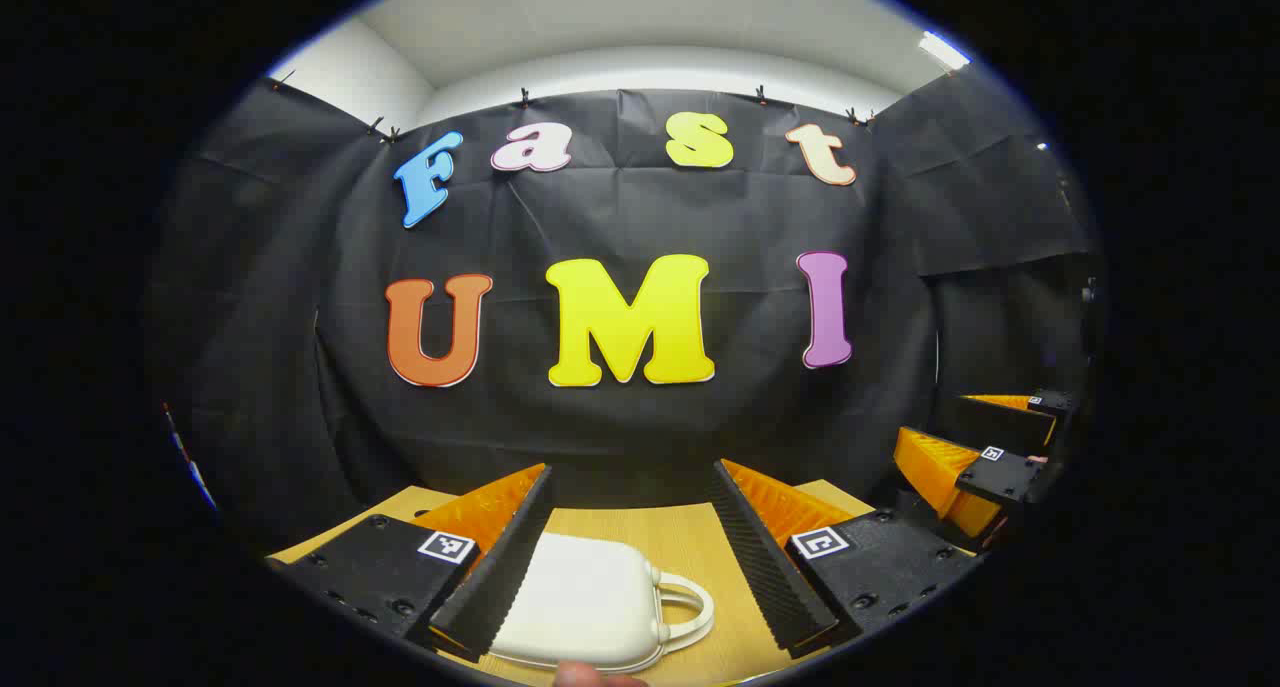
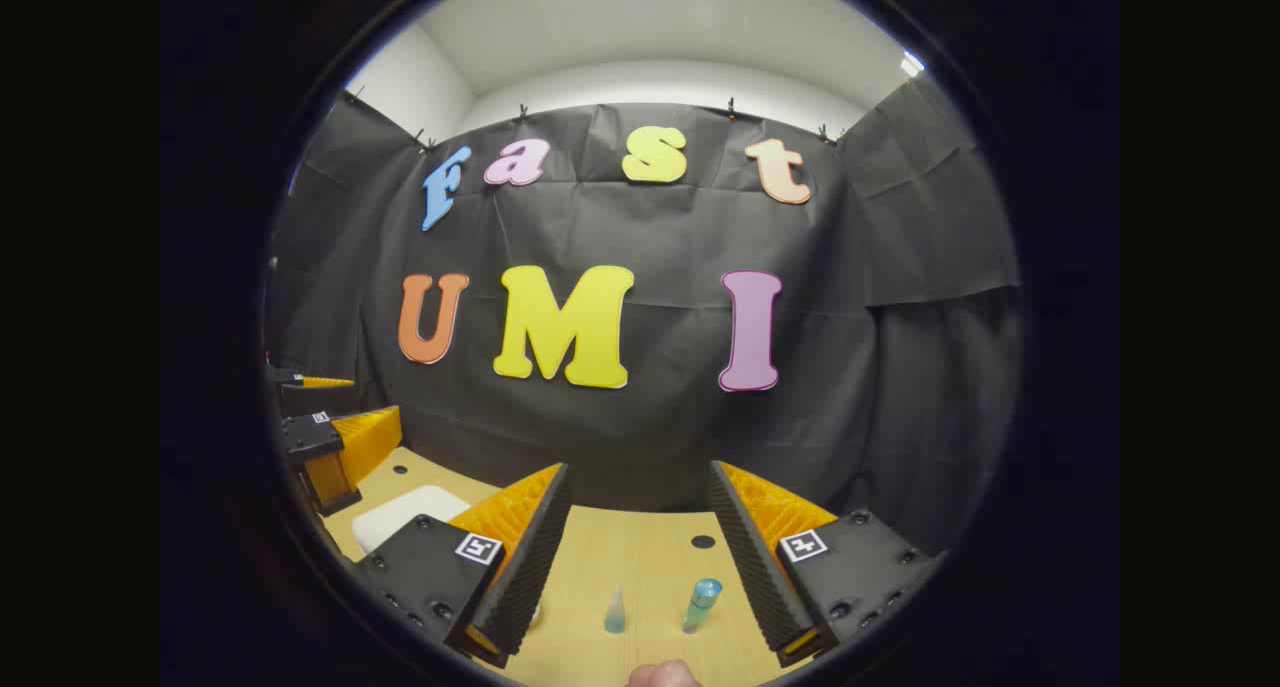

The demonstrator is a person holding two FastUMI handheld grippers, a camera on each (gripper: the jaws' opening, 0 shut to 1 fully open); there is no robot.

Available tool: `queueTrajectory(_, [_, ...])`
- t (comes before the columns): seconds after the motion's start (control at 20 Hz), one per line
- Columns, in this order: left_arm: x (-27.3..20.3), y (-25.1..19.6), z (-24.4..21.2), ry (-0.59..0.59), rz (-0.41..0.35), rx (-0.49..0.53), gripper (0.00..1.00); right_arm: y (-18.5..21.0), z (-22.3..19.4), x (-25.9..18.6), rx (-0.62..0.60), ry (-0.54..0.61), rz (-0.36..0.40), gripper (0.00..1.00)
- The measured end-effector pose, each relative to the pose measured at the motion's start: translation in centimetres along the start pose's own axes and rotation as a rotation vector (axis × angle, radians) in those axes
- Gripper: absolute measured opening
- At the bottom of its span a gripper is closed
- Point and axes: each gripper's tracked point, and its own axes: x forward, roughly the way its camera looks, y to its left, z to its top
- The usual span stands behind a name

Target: First open the suitcase, pack the skin care products into it, and then close the suitcase.

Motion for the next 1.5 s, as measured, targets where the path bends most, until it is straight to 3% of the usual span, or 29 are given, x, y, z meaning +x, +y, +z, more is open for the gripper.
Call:
queueTrajectory(0.6, [0.5, -0.2, -1.0, 0.011, 0.013, -0.029, 0.99, 0.5, -0.6, 0.5, -0.030, -0.001, 0.032, 0.82])
queueTrajectory(1.05, [1.3, -1.6, -5.0, 0.124, -0.008, 0.017, 0.99, -1.4, -2.6, 1.1, -0.026, 0.057, 0.022, 0.82])
queueTrajectory(1.3, [2.0, -3.9, -8.3, 0.204, -0.043, 0.112, 0.99, -4.7, -4.3, 0.7, -0.037, 0.098, -0.010, 0.82])
queueTrajectory(1.5, [3.1, -6.4, -11.3, 0.252, -0.107, 0.309, 0.99, -7.6, -6.4, 0.4, -0.065, 0.147, -0.037, 0.82])
